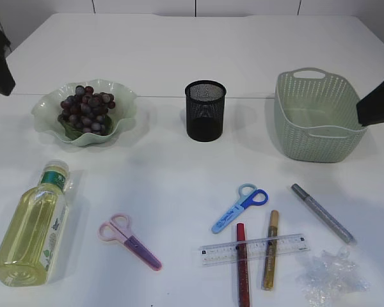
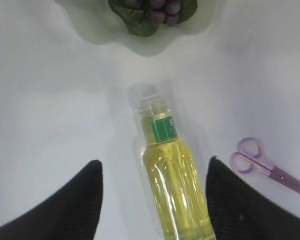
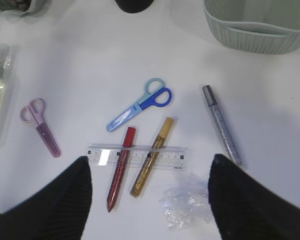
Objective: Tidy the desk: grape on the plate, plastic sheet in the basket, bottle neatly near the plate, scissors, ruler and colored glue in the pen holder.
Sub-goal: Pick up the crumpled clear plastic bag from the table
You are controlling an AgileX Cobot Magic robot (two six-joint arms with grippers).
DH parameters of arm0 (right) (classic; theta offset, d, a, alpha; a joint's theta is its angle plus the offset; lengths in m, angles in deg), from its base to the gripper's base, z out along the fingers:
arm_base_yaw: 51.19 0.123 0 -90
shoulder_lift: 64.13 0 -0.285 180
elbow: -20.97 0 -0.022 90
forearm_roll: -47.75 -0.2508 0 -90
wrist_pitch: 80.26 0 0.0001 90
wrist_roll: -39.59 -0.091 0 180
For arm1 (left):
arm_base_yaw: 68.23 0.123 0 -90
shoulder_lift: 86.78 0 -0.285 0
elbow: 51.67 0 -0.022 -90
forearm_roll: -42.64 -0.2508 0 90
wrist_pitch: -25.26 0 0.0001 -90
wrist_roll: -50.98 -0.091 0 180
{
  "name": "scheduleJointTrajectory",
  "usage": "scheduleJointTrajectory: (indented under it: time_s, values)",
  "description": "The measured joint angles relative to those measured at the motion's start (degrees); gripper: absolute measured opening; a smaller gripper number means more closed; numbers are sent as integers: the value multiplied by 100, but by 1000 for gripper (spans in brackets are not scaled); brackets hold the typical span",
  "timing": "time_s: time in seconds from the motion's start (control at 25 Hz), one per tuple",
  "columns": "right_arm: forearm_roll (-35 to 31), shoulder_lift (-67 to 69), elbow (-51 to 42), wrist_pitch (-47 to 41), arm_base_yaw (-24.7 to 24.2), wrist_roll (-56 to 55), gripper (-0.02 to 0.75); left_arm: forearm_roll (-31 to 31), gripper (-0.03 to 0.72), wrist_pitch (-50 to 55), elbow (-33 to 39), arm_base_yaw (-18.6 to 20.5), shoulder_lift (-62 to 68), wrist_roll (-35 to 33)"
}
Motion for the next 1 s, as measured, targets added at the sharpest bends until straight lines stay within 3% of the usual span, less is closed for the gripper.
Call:
scheduleJointTrajectory:
  time_s: [0.16,0.32,0.52,1.0]
  values:
    - [-133,0,0,-13,0,0,563,4,468,64,255,0,-508,0]
    - [-136,21,0,-367,0,0,563,39,447,73,991,0,-1149,0]
    - [475,342,0,-1062,13,-423,563,586,423,103,1711,0,-1865,-30]
    - [771,1265,-341,-1182,13,-559,563,766,417,131,1785,0,-2118,-30]
